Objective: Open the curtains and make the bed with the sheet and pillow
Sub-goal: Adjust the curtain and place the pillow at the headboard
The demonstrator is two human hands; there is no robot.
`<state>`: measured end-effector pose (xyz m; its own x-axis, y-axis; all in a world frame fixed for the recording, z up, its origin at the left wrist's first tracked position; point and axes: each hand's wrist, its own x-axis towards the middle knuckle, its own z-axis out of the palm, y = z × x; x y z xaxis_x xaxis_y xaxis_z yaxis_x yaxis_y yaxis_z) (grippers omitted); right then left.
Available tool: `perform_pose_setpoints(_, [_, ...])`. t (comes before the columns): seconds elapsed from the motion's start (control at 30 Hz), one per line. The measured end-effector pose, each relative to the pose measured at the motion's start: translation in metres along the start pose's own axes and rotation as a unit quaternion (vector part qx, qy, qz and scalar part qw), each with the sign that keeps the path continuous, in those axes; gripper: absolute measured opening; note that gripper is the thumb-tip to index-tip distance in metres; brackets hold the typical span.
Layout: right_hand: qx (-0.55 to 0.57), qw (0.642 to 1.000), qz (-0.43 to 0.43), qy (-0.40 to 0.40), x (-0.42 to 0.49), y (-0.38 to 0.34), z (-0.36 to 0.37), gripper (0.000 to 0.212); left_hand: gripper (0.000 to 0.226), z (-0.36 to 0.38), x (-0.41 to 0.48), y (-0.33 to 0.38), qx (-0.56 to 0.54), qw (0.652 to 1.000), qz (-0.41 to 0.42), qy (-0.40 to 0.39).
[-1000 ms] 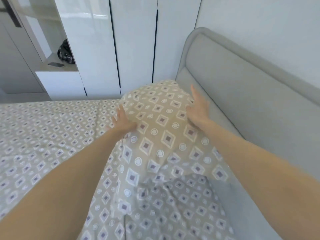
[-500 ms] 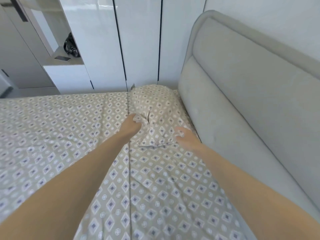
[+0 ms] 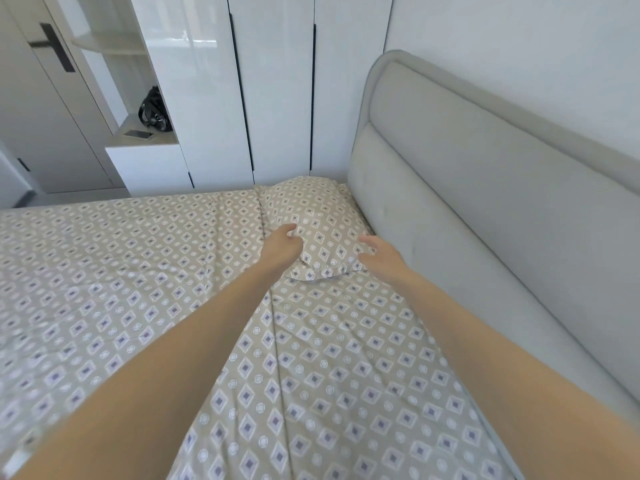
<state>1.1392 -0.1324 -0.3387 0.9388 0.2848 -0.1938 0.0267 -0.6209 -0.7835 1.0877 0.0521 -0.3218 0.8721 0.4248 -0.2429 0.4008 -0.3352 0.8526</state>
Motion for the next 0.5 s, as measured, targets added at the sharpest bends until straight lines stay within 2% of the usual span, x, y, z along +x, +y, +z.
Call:
perform_pose_setpoints(0.2, [0.002, 0.999, -0.004, 0.036, -0.095, -0.004, 0.019, 0.047, 0.053, -0.026, -0.083, -0.029, 0.002, 1.000, 0.015, -0.024])
perform_pose_setpoints(0.5, [0.000, 1.000, 0.028, 0.002, -0.193, -0.013, 0.072, 0.047, 0.047, -0.078, -0.159, -0.086, -0.016, 0.999, 0.009, -0.049])
